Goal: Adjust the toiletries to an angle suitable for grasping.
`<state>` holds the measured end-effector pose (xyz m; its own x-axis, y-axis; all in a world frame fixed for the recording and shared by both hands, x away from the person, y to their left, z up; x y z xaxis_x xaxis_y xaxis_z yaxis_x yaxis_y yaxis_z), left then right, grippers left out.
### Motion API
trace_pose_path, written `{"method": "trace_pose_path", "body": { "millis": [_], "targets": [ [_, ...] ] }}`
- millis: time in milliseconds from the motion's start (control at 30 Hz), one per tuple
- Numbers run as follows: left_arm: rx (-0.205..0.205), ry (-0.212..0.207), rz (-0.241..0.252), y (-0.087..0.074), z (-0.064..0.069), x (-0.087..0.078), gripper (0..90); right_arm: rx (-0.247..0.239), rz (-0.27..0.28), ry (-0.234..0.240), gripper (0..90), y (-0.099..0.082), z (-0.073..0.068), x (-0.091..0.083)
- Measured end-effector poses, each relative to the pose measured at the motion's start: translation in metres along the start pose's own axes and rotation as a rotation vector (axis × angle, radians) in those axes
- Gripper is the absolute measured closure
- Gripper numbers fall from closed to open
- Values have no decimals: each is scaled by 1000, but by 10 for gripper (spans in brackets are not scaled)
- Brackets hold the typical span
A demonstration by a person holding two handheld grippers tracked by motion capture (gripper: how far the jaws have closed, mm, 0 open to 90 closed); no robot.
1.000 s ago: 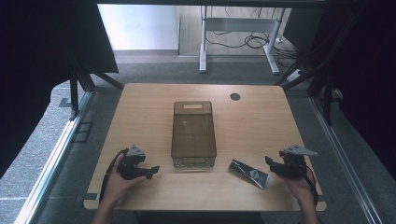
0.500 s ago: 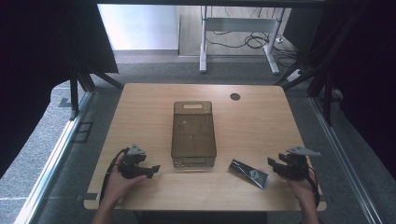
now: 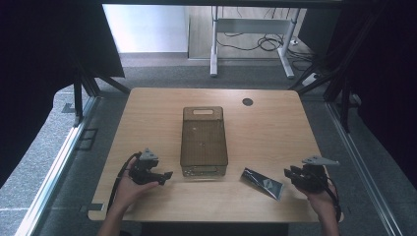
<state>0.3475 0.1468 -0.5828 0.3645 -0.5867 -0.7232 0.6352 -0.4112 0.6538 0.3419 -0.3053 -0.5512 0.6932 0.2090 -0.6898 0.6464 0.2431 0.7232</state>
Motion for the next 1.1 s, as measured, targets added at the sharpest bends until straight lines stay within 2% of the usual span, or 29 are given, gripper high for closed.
{"method": "trace_pose_path", "body": {
  "millis": [200,267,333,367,400,533,567,667,700,733,767,833,933,967,1000,1033,1100],
  "targets": [
    [-7,4,13,-1,4,-3,243,-22,-1,30,740,8,-9,0],
    [-9,7,15,0,3,-4,244,-19,-13,68,795,13,-15,2],
    [-6,7,4,0,3,-2,243,-54,-49,110,816,17,-25,4],
    [-6,2,1,-1,4,-1,243,-110,-88,116,816,21,-35,4],
    [-3,0,0,-1,4,0,243,-110,-88,116,816,21,-35,4],
    [-3,-14,0,-1,7,0,243,-185,-145,145,825,28,-53,4],
    [-3,-16,2,-1,8,0,243,-225,-175,156,839,32,-62,4],
    [1,-18,1,-1,7,0,243,-253,-205,200,869,36,-77,3],
    [0,-18,2,-1,7,0,243,-253,-205,200,869,36,-77,3],
    [0,-18,2,-1,7,0,243,-283,-227,225,885,38,-88,4],
    [0,-17,1,-1,7,0,243,-283,-227,225,885,38,-88,4],
    [0,-17,-1,-1,7,0,243,-323,-260,240,889,37,-100,8],
    [2,-20,-3,-1,8,0,243,-350,-280,266,889,36,-115,10],
    [3,-21,-4,-1,8,0,243,-350,-280,266,889,36,-115,10],
    [3,-22,-4,-1,9,1,243,-370,-294,273,889,33,-124,12],
    [5,-23,-5,-1,8,1,243,-370,-294,273,889,33,-124,12],
    [4,-22,-8,-2,8,2,243,-399,-320,277,893,27,-132,17]
  ]
}}
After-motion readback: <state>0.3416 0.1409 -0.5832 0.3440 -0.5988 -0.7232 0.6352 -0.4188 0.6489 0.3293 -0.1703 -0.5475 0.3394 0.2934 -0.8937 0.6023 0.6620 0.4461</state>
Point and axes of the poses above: each handheld gripper's, and its own axes: x roughly forward along the jaws, y roughly out of its top, z roughly to its right, the point moved 9 cm from there along x, roughly forward along the jaws, and after that the axes turned 8 degrees about -y, right-handed, at the moved point
